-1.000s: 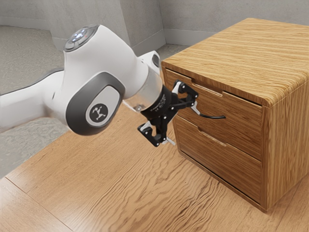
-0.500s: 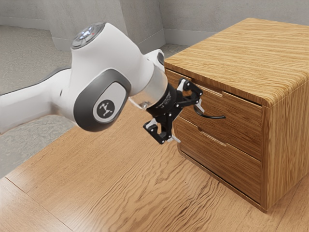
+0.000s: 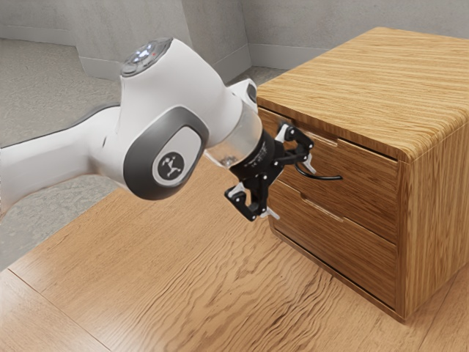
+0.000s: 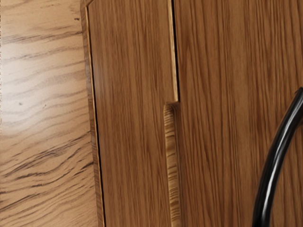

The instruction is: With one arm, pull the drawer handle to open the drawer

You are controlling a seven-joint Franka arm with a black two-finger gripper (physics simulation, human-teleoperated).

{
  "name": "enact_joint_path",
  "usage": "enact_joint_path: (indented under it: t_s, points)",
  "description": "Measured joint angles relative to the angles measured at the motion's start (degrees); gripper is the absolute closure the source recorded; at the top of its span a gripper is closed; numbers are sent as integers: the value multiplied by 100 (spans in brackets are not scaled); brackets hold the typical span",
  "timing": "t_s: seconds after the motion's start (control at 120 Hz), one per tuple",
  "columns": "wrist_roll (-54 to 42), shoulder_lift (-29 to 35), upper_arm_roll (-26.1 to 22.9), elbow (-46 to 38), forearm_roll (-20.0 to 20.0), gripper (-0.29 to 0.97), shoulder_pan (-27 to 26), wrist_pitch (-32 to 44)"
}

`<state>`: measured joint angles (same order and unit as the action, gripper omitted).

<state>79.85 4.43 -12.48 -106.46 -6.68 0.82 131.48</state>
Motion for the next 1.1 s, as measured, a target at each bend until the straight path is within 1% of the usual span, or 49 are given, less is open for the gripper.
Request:
enact_joint_path:
  t_s: [0.433,1.1]
  points:
    - [7,9,26,-130,-12,0,11,-1]
    - [13,591,72,-792,-69,0,48,92]
